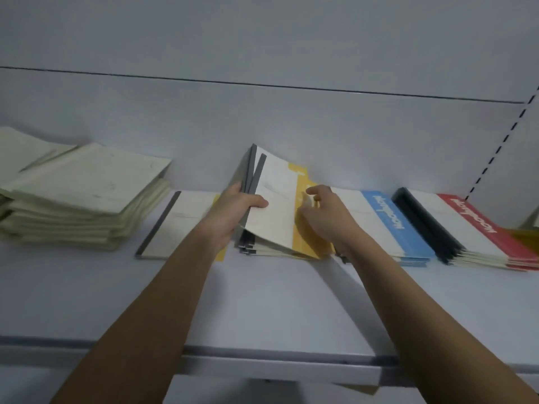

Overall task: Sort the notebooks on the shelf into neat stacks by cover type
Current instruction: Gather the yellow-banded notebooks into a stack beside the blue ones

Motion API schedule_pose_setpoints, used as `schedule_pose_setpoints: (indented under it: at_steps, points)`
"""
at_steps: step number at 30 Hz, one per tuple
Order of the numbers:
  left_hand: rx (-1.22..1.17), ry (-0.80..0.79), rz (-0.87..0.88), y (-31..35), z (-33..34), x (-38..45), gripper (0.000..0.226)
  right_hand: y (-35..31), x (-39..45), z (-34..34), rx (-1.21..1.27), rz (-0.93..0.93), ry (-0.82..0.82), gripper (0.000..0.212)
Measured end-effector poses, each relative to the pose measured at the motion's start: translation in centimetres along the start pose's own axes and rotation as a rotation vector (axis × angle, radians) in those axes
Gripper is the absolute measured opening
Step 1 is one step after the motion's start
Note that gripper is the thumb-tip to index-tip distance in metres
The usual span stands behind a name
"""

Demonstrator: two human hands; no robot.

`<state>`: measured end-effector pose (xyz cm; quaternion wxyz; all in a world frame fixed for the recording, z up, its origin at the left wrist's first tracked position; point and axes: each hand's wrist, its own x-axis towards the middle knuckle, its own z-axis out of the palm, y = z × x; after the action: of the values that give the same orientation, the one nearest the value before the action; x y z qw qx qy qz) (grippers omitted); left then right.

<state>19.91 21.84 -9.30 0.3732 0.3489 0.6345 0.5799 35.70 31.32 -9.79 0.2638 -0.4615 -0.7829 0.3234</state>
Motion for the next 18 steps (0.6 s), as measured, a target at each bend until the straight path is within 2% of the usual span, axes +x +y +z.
schedule_pose_setpoints:
  at_steps: [2, 4, 6, 10, 14, 17, 18]
  points:
    - [0.189, 0.073, 0.011, -1.2, 0.3, -0.1, 0.04, 0.7, 0.7, 0.1, -0.034, -0.034, 0.003, 0.04]
    - [0.496, 0.154, 0.021, -2.2, 0.9, 0.1, 0.055, 1.0, 1.1, 0.4, -0.069, -0.063, 0.021, 0.044]
    - [0.661, 0.19, 0.036, -3.0, 1.5, 0.6, 0.058, 1.1, 0.9, 0.9, -0.144, -0.112, 0.052, 0.047]
    - [0.536, 0.229, 0.039, -3.2, 1.9, 0.7, 0.039, 1.8, -0.2, 2.4, -0.369, -0.224, 0.064, 0.04]
    - [0.449, 0.214, 0.103, -2.9, 2.5, 0.0, 0.042, 2.5, -0.9, 2.6, -0.347, -0.269, -0.037, 0.034]
    - [0.428, 0.202, 0.107, -3.3, 2.6, 0.0, 0.02, 2.4, -0.9, 2.7, -0.321, -0.238, -0.03, 0.033]
    - [0.443, 0.188, 0.106, -3.5, 2.6, 0.0, 0.02, 2.4, -0.8, 2.8, -0.334, -0.226, -0.039, 0.038]
